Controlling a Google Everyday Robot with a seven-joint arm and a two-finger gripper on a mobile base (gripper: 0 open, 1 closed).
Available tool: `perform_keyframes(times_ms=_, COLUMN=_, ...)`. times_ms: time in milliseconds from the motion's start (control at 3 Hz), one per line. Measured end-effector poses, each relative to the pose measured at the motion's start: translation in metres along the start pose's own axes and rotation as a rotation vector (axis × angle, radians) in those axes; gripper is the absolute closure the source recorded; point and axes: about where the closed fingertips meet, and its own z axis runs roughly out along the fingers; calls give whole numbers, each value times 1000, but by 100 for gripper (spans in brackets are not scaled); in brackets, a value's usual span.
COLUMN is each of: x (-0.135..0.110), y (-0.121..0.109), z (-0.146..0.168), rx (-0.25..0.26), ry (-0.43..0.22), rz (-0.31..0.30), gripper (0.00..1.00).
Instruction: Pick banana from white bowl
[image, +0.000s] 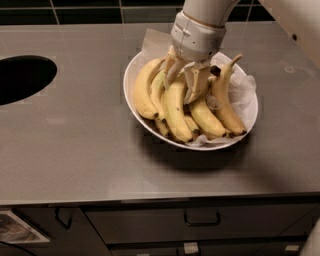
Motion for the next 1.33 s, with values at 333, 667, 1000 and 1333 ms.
perform_keyframes(times_ms=333, x=2, y=1, z=7, rx=0, ry=0, rz=0, gripper=100)
perform_keyframes(times_ms=667, x=2, y=1, z=7, rx=0, ry=0, rz=0, gripper=100)
perform_keyframes(times_ms=1000, x=2, y=1, z=7, rx=0, ry=0, rz=0, gripper=100)
perform_keyframes(times_ms=1333, x=2, y=1, z=7, rx=0, ry=0, rz=0, gripper=82)
